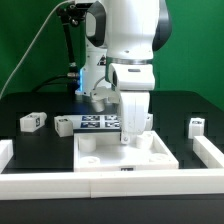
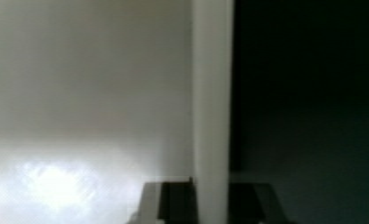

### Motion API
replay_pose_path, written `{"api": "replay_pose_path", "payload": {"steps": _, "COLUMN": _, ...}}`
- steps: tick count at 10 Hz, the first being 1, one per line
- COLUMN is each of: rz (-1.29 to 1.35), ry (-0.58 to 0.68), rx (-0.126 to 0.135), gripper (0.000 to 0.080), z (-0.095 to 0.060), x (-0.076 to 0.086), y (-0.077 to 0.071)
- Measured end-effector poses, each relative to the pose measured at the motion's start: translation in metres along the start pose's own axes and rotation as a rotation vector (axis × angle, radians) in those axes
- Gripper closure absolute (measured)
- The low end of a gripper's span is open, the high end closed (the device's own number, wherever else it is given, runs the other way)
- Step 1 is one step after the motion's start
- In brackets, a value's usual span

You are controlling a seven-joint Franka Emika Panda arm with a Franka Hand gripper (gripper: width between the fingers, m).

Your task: Assemble one leg

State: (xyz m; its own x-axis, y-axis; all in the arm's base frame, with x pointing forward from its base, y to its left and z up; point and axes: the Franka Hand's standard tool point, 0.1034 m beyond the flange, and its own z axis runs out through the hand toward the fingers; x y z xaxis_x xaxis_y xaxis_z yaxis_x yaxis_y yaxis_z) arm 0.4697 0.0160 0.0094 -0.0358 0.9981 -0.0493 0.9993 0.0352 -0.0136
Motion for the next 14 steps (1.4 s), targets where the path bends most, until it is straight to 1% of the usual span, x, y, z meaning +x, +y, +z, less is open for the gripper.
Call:
{"api": "replay_pose_path", "payload": {"steps": 2, "rz": 0.003, "ry": 0.0, "rx": 0.001, "gripper": 0.0741, "z": 0.0, "x": 0.002, "y": 0.0}}
{"api": "replay_pose_path", "payload": {"steps": 6, "rz": 0.007, "ry": 0.013, "rx": -0.005, "gripper": 0.0741, "z": -0.002, "x": 0.044, "y": 0.003}}
{"api": "replay_pose_path", "payload": {"steps": 7, "rz": 0.018, "ry": 0.017, "rx": -0.011, "gripper": 0.0741, "z": -0.003, "x": 0.058, "y": 0.007}}
{"api": "replay_pose_path", "payload": {"steps": 8, "rz": 0.025, "ry": 0.021, "rx": -0.018, "gripper": 0.0741, "z": -0.003, "x": 0.068, "y": 0.013}}
{"api": "replay_pose_path", "payload": {"steps": 9, "rz": 0.037, "ry": 0.022, "rx": -0.024, "gripper": 0.0741, "z": -0.004, "x": 0.07, "y": 0.017}}
{"api": "replay_pose_path", "payload": {"steps": 10, "rz": 0.04, "ry": 0.019, "rx": -0.022, "gripper": 0.0741, "z": -0.004, "x": 0.07, "y": 0.021}}
{"api": "replay_pose_path", "payload": {"steps": 11, "rz": 0.04, "ry": 0.014, "rx": -0.014, "gripper": 0.0741, "z": -0.004, "x": 0.07, "y": 0.024}}
{"api": "replay_pose_path", "payload": {"steps": 12, "rz": 0.041, "ry": 0.005, "rx": 0.002, "gripper": 0.0741, "z": -0.004, "x": 0.07, "y": 0.024}}
{"api": "replay_pose_path", "payload": {"steps": 14, "rz": 0.057, "ry": 0.004, "rx": 0.003, "gripper": 0.0741, "z": -0.004, "x": 0.07, "y": 0.024}}
